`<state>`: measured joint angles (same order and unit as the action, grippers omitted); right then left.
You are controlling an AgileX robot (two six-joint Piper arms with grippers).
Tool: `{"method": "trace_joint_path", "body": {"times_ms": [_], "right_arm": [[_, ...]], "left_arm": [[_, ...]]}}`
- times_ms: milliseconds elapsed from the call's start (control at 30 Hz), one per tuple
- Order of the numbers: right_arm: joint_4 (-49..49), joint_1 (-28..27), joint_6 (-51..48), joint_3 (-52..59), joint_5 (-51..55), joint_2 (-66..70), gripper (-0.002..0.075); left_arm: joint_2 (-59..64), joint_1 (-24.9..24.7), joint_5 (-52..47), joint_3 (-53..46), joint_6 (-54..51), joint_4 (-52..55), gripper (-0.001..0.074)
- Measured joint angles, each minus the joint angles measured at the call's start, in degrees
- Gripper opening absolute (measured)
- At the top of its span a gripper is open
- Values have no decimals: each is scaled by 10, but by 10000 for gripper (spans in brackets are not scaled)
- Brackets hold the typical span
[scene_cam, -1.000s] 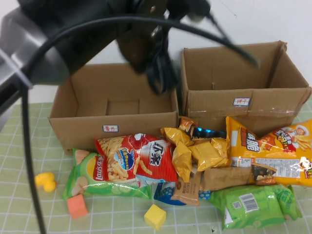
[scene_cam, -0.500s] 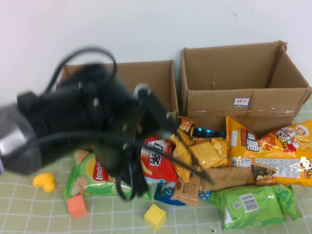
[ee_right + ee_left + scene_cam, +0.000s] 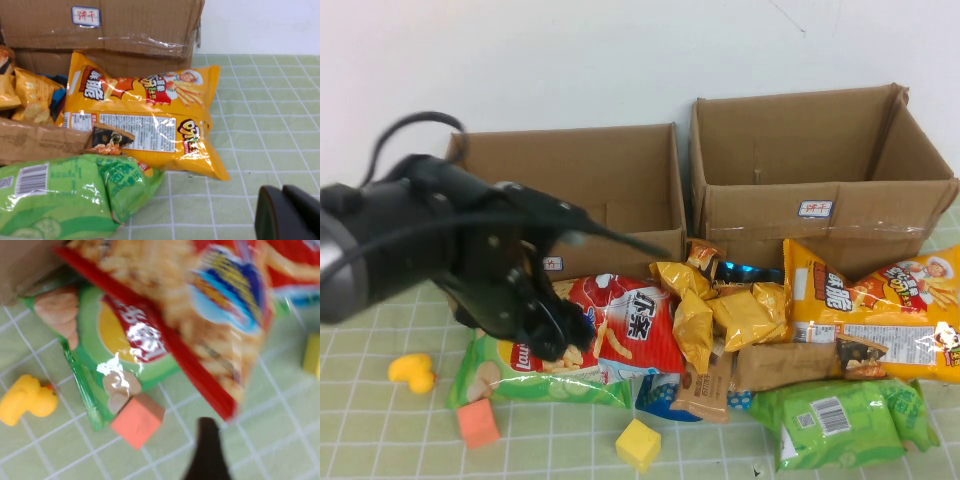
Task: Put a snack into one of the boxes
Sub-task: Pick up the potato chip
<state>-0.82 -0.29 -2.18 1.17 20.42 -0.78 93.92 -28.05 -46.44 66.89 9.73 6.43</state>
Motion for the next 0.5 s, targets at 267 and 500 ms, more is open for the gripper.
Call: {"method": "trace_joint_path", "body": {"times_ms": [267, 500], "right_arm": [[0, 0, 0, 0, 0, 0, -2], [0, 0, 0, 0, 0, 0, -2]], "left_arm": [[73, 65, 86, 0, 0, -91, 545], [151, 68, 133, 0, -34, -171, 547]]}}
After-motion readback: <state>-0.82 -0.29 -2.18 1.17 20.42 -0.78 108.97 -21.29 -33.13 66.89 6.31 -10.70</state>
